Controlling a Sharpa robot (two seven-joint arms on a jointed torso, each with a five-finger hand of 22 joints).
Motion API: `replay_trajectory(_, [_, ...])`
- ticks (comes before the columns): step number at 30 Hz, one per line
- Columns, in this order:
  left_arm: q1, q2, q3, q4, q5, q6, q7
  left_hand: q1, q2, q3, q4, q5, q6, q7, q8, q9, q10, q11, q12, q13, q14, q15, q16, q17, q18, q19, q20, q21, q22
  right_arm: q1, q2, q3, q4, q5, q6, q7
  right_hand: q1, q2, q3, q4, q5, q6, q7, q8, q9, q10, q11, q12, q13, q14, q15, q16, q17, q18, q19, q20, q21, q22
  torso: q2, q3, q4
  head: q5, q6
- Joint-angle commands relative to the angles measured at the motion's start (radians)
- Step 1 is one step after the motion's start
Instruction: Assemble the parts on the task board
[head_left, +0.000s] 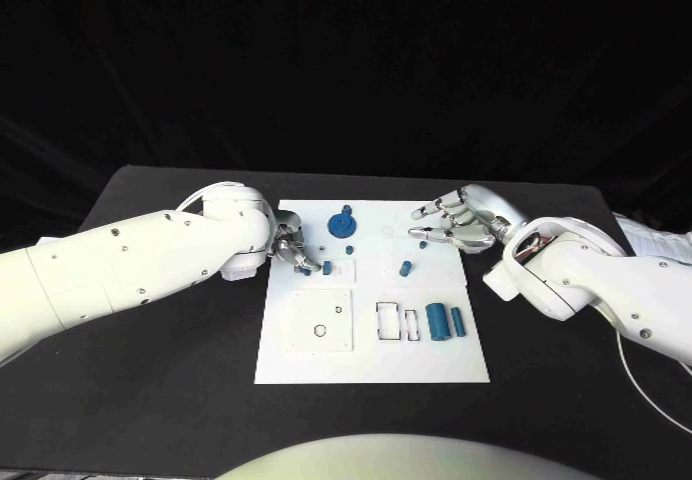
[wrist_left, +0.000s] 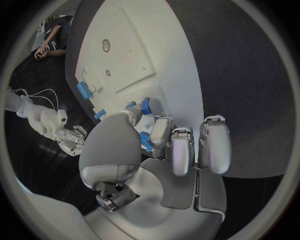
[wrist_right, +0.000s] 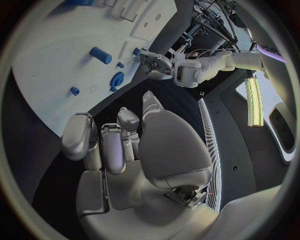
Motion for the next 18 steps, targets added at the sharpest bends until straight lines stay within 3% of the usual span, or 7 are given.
replay_trajectory(1, [-0.004,-0.001,-0.004,-0.005,-0.027,0.027,-0.011,-0.008,-0.002,-0.001,0.005,0.002,0.005,0.000,-0.006,0.002,0.009,0.001,0.008,0.002,0.104,0.000,0.003,0.263,-0.020,0.061,-0.001,0.007,0.149,-0.001,0.002,0.000,0.000,-0.003,0.013,0.006,-0.009,0.003,-0.005,-0.002,0.005,0.000,0.000,-0.003,0.000,-0.006,0.000,-0.003,-0.001,0.053,0.003,-0.006,0.026,0.008,-0.004,-0.001,-0.002,-0.001,0.000,0.0000,0.0004,0.001,0.000])
replay_trajectory(10, [-0.004,0.002,-0.004,-0.001,-0.032,0.019,-0.009,-0.016,-0.008,-0.026,0.020,0.001,0.009,0.001,-0.005,0.003,0.010,0.001,0.007,0.001,0.104,0.000,0.003,0.263,-0.020,0.061,-0.001,0.006,0.148,-0.001,0.002,0.000,0.000,-0.003,0.013,0.006,-0.009,0.003,-0.005,-0.002,0.005,0.000,0.000,-0.003,0.000,-0.006,0.000,-0.003,-0.001,0.053,0.003,-0.006,0.026,0.008,-0.004,-0.001,-0.002,-0.001,-0.001,0.0002,0.0000,0.002,0.000])
replay_trajectory(18, [-0.004,0.001,-0.004,0.001,-0.033,0.021,-0.010,-0.035,0.006,-0.094,0.025,0.003,0.013,0.001,-0.007,0.004,0.011,0.002,0.006,0.000,0.104,0.001,0.003,0.263,-0.020,0.062,-0.001,0.008,0.152,-0.001,0.001,0.000,0.001,-0.003,0.013,0.006,-0.010,0.003,-0.006,-0.001,0.005,0.000,0.000,-0.003,0.000,-0.006,0.000,-0.004,-0.001,0.053,0.003,-0.007,0.026,0.008,-0.005,0.000,-0.003,-0.003,-0.001,0.0010,0.0006,0.002,0.000])
